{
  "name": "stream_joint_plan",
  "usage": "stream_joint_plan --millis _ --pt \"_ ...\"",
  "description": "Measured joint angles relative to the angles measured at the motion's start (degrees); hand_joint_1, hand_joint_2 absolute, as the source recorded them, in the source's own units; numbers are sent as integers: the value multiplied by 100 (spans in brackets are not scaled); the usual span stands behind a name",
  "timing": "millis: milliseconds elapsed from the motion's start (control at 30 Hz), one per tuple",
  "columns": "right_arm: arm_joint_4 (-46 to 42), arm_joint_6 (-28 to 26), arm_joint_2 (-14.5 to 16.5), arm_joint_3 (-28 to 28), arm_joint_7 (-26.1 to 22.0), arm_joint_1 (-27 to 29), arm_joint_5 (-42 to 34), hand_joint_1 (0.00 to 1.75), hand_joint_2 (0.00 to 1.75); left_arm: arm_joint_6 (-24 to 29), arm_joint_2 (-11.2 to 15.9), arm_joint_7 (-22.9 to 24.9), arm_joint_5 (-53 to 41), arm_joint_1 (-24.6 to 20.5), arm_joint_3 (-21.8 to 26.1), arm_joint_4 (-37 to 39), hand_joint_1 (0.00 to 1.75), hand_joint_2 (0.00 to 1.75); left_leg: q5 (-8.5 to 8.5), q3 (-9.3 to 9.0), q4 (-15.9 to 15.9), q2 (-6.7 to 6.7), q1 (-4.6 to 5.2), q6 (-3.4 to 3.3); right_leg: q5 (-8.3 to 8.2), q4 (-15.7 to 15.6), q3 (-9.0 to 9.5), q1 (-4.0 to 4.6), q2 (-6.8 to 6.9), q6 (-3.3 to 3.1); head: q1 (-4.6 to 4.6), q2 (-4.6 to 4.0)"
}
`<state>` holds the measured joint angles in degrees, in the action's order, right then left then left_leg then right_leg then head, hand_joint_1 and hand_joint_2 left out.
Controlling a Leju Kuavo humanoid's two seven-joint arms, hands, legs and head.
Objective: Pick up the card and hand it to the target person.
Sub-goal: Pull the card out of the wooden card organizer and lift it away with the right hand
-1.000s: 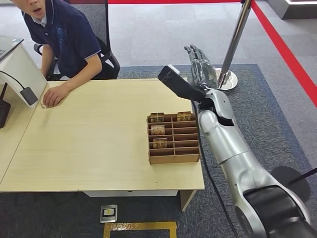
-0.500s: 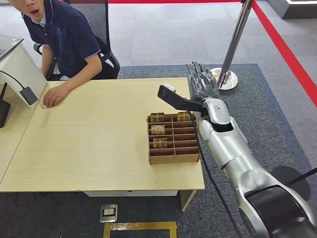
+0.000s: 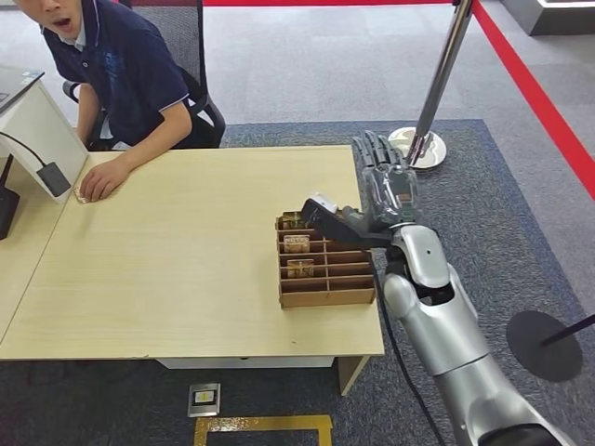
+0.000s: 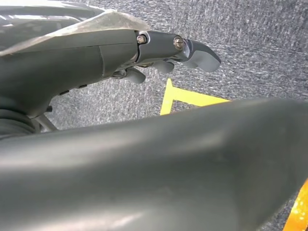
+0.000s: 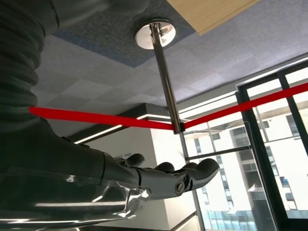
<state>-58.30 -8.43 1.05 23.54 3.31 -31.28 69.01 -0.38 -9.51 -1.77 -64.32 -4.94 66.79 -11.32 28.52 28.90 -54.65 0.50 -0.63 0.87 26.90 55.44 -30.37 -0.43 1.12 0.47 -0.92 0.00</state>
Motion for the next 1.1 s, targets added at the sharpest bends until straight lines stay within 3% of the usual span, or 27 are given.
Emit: stream_joint_plan --millis 267,433,933,1100 --pt "-558 203 -92 1 -34 355 -93 0 175 -15 1 -17 -27 -1 0 0 0 0 -2 -2 0 1 0 1 -1 1 2 0 0 0 0 0" --pt "-148 175 -54 1 -97 328 -144 14 175 -23 4 -57 -67 -2 -1 0 0 0 -2 -1 0 0 0 1 -1 2 3 0 0 0 0 0" --pt "904 80 156 -54 -138 -81 -234 8 175 -25 18 3 -131 -5 -2 0 0 0 -2 -1 0 1 0 1 -1 2 2 0 0 0 -1 0" --pt "1062 56 199 -86 -142 -147 -234 27 175 -25 21 6 -131 -7 -2 0 0 0 -2 0 0 1 0 1 -1 2 2 0 0 0 -1 0"
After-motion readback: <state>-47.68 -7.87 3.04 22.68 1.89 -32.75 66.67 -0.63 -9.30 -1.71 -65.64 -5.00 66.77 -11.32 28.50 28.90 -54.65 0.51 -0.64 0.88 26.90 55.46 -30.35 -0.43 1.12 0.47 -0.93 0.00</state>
